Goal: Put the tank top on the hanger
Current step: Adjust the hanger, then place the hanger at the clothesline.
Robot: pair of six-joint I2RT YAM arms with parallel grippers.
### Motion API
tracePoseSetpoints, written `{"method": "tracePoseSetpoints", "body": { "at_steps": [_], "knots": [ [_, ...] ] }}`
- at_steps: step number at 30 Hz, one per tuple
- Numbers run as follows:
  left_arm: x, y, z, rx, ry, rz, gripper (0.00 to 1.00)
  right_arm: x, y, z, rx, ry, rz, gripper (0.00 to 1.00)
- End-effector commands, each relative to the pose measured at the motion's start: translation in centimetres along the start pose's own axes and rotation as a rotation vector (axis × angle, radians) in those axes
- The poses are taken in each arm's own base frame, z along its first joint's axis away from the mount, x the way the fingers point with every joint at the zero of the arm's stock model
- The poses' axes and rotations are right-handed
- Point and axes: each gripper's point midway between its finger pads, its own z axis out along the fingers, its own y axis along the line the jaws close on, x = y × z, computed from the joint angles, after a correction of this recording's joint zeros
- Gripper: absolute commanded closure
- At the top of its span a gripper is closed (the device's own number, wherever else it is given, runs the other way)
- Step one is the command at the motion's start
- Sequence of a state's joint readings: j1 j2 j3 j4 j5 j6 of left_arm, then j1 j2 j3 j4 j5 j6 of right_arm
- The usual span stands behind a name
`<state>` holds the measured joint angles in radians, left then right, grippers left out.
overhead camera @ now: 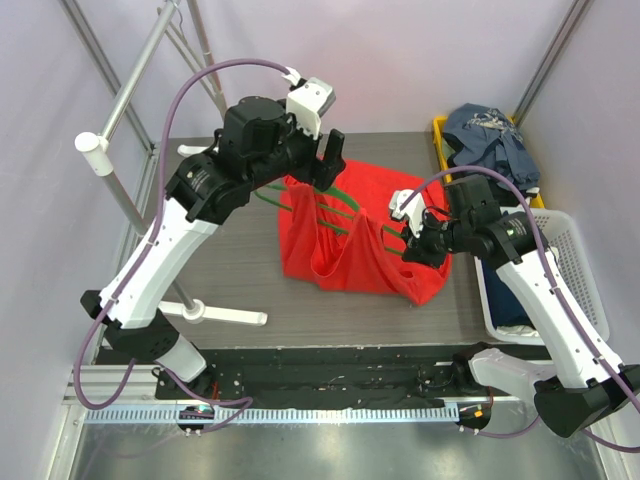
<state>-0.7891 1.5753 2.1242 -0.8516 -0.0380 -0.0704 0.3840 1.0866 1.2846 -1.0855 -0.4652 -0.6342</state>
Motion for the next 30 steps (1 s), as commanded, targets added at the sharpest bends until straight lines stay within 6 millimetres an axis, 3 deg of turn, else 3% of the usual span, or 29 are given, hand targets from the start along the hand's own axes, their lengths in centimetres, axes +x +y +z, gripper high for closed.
{"method": "tracePoseSetpoints", "body": {
  "at_steps": [1, 4, 13, 16, 21, 25, 30],
  "knots": [
    [-3.9, 1.7, -3.2, -0.071, -0.118, 0.039, 0.18, -3.4, -0.2, -1.6, 0.021, -0.131, -0.08, 0.99],
    [-5.6, 1.9, -4.4, -0.076, -0.17, 0.087, 0.0, -3.5, -0.2, -1.7, 0.023, -0.132, -0.082, 0.99],
    [-8.1, 1.0, -7.3, -0.003, -0.257, 0.262, 0.0, -4.0, -0.1, -1.9, 0.006, -0.14, -0.09, 0.99],
    [-8.2, -0.6, -8.6, 0.096, -0.271, 0.383, 0.0, -4.6, -0.4, -2.2, 0.017, -0.15, -0.102, 0.99],
    [-4.1, -2.8, -10.8, 0.278, -0.159, 0.53, 0.0, -5.9, -1.0, -2.8, 0.035, -0.155, -0.132, 0.99],
    [-0.7, -2.3, -12.7, 0.297, -0.072, 0.621, 0.0, -7.3, -1.3, -1.5, 0.006, -0.134, -0.137, 0.99],
    [2.8, -1.7, -17.0, 0.331, -0.022, 0.76, 0.0, -9.9, -0.4, 0.0, -0.04, -0.122, -0.185, 0.99]
  ]
}}
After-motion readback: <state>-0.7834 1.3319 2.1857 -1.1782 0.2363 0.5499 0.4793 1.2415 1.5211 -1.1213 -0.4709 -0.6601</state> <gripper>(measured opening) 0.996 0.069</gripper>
